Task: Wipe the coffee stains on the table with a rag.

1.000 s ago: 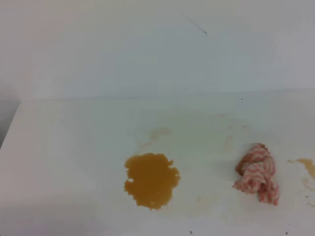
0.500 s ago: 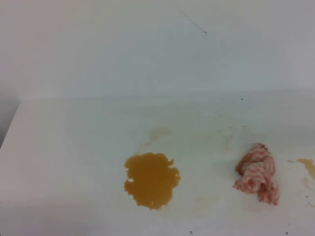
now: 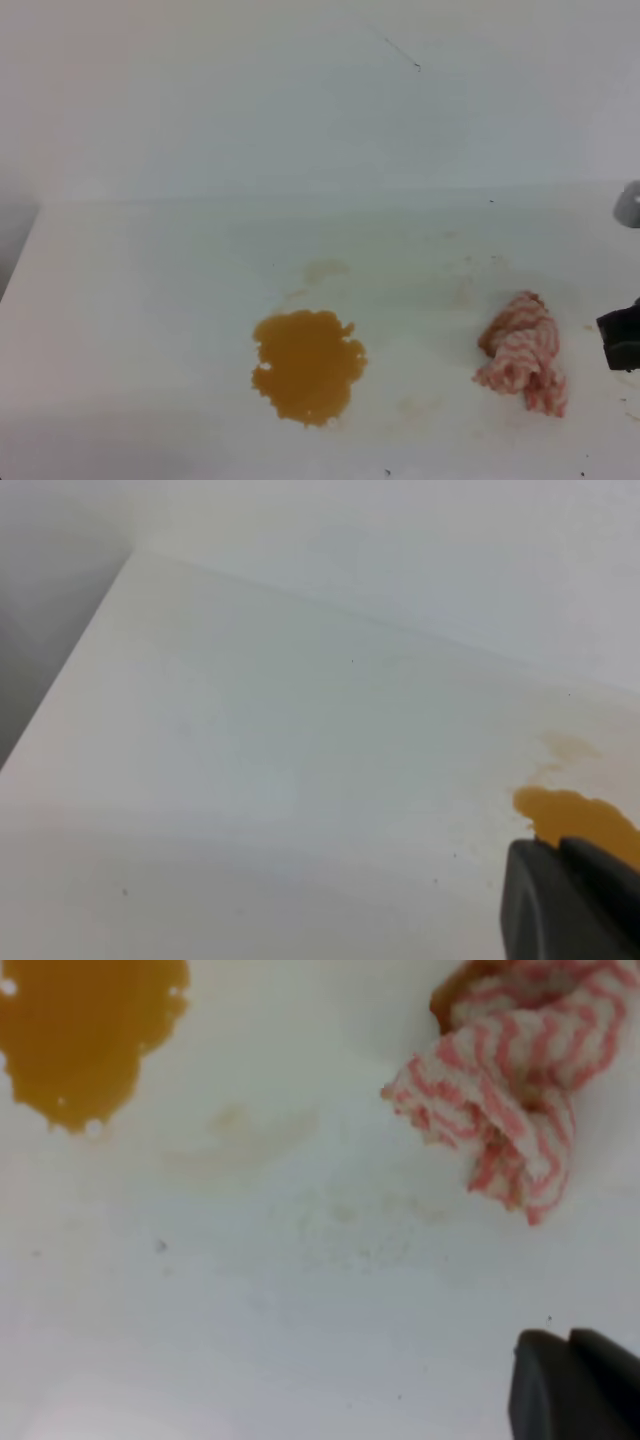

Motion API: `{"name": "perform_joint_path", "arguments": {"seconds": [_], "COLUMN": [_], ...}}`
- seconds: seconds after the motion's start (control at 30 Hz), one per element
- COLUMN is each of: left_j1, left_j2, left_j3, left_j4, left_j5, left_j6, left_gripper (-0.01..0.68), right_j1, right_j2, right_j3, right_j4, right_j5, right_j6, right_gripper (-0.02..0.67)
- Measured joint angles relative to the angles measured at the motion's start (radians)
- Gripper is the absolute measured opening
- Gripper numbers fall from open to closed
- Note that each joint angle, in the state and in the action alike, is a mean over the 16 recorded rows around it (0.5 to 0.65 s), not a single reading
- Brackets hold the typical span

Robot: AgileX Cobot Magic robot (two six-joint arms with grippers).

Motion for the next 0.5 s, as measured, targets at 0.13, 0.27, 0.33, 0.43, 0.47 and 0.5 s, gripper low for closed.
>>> {"name": "perform_joint_path", "arguments": {"seconds": [0.13,0.27,0.33,0.43,0.47,0.5], "left_j1": [0.000,0.000,0.000,0.000,0.000,0.000], "left_j2": [0.000,0.000,0.000,0.000,0.000,0.000], "left_j3": [0.000,0.000,0.000,0.000,0.000,0.000], "left_j4": [0.000,0.000,0.000,0.000,0.000,0.000], "left_j5": [0.000,0.000,0.000,0.000,0.000,0.000], "left_j6": [0.000,0.000,0.000,0.000,0.000,0.000], "left_gripper": [0.000,0.000,0.000,0.000,0.000,0.000], "right_j1": [0.053,0.090,0.102,0.112,0.114,0.115], "right_j2": [0.030,0.058,0.075,0.106,0.118,0.130], "right_j3": [-0.036,-0.081,-0.107,-0.147,-0.160,-0.173], "right_j4": [-0.050,-0.087,-0.103,-0.121,-0.126,-0.131], "right_j5": [0.000,0.015,0.030,0.064,0.077,0.089], "right_j6": [0.075,0.122,0.136,0.151,0.154,0.155], "right_gripper": [0.026,0.026,0.027,0.041,0.050,0.061]}}
